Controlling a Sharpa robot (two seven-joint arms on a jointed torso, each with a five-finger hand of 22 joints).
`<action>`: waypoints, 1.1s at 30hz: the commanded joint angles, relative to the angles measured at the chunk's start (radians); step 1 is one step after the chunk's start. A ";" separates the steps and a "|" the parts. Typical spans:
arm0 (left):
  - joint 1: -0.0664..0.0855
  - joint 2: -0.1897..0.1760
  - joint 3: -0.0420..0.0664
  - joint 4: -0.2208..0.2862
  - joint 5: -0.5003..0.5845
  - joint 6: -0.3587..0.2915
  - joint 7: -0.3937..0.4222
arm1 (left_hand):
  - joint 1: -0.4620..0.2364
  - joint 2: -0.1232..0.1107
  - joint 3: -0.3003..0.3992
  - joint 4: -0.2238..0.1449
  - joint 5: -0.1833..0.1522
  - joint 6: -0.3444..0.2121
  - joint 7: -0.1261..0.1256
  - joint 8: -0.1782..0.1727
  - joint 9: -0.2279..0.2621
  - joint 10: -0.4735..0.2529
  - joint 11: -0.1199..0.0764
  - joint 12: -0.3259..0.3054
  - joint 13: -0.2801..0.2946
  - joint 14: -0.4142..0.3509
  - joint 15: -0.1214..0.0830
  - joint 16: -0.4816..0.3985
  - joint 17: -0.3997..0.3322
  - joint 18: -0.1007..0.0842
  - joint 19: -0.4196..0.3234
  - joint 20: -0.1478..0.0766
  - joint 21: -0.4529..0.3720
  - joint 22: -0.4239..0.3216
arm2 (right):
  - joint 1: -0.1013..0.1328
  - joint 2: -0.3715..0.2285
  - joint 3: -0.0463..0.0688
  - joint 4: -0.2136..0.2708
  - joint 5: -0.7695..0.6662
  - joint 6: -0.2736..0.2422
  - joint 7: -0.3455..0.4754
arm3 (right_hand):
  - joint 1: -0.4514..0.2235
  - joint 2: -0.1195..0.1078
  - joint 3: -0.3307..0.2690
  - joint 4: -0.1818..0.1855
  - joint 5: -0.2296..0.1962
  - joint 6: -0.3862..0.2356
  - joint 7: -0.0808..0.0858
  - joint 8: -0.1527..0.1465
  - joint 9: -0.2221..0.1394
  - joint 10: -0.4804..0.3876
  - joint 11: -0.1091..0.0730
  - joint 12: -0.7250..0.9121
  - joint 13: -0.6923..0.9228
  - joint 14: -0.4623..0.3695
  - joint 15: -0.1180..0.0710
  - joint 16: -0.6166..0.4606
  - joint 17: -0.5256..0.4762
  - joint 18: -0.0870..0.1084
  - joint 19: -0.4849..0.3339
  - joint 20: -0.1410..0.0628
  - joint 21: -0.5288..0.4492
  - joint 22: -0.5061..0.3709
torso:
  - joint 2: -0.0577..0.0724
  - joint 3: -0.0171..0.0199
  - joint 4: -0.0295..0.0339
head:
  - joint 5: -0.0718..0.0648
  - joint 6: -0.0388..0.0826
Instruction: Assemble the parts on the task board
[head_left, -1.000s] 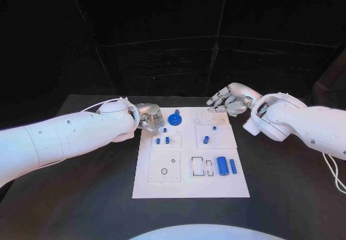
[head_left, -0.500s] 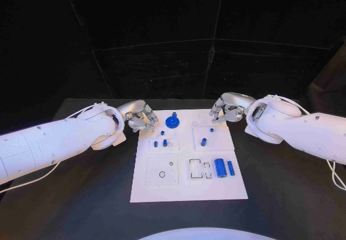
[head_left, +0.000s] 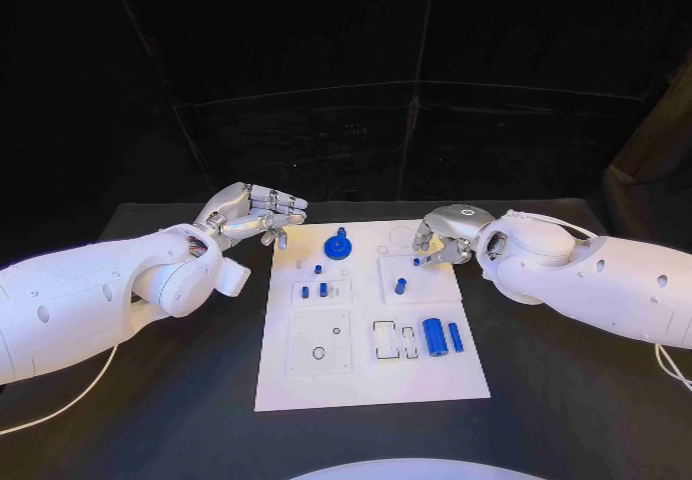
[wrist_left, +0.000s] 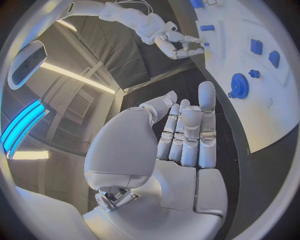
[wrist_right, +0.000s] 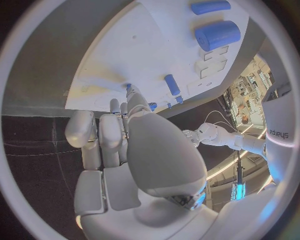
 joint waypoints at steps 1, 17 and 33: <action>0.001 -0.007 0.000 0.011 0.143 0.016 0.076 | 0.001 0.009 -0.007 0.000 -0.001 0.009 0.003 0.007 0.001 0.008 -0.003 0.005 0.002 -0.008 0.000 -0.006 -0.007 0.014 -0.006 0.000 -0.007 -0.002 | -0.001 0.003 0.001 0.003 -0.062 0.022 -0.012 | 0.001 -0.007 0.007 0.000 -0.003 -0.004 0.005 -0.007 -0.001 -0.008 -0.001 -0.008 -0.006 0.016 0.005 -0.005 0.000 -0.015 -0.002 0.004 -0.005 -0.001 | 0.000 -0.0001 -0.0005 | 0.001 0.001; 0.001 -0.021 0.000 0.027 0.162 0.012 0.080 | 0.003 0.009 -0.009 -0.002 -0.001 0.010 0.004 0.009 0.000 0.009 -0.003 0.010 0.002 -0.018 0.000 -0.015 -0.025 0.015 -0.008 -0.001 -0.011 -0.005 | -0.010 0.027 0.000 -0.007 -0.056 0.074 0.005 | 0.044 0.016 0.119 -0.014 -0.085 0.029 0.003 -0.014 0.000 0.037 -0.004 -0.029 -0.088 0.022 0.001 0.023 0.024 -0.021 0.018 0.003 0.022 0.038 | 0.001 -0.0006 0.0005 | 0.005 -0.006; 0.001 -0.026 0.000 0.024 0.162 0.007 0.075 | 0.007 0.011 -0.008 -0.005 -0.001 0.010 0.006 0.009 0.000 0.008 -0.003 0.012 0.002 -0.022 0.000 -0.020 -0.034 0.014 -0.009 -0.002 -0.013 -0.006 | -0.017 0.044 0.000 -0.022 -0.058 0.111 -0.004 | 0.018 -0.033 0.291 -0.029 -0.095 0.056 0.006 -0.016 0.000 0.082 -0.005 -0.060 -0.120 0.021 0.002 0.039 0.032 -0.026 0.027 0.004 0.043 0.067 | 0.000 0.0002 0.0003 | 0.005 -0.011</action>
